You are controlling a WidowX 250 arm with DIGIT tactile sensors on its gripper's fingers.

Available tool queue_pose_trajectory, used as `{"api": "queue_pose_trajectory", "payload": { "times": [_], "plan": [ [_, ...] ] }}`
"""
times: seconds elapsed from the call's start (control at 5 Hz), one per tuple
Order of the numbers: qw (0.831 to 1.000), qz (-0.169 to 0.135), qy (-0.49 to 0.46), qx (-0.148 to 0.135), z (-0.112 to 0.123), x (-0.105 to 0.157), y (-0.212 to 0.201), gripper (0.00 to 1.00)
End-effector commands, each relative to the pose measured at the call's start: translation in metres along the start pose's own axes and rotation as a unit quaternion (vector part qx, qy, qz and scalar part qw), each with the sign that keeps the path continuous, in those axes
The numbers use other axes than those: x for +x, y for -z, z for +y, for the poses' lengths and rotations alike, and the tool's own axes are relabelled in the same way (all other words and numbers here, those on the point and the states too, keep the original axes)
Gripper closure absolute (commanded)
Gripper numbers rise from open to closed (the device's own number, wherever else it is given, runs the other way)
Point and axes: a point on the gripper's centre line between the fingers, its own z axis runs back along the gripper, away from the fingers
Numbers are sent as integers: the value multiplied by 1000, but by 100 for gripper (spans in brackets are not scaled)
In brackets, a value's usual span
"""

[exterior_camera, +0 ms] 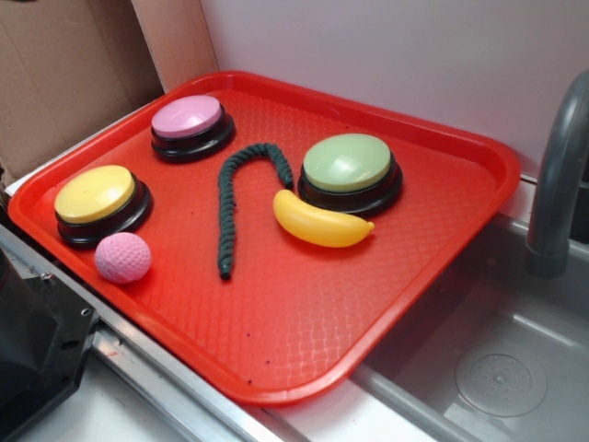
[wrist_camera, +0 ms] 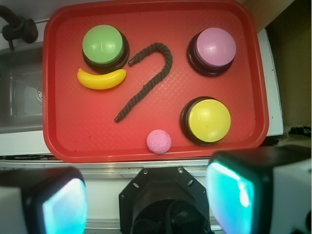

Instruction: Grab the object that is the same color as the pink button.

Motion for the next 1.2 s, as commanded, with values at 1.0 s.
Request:
{"api": "queue_pose_trajectory", "payload": {
  "times": [1.0],
  "plan": [
    [996, 9, -87, 2, 7, 9, 155, 0]
  ]
}}
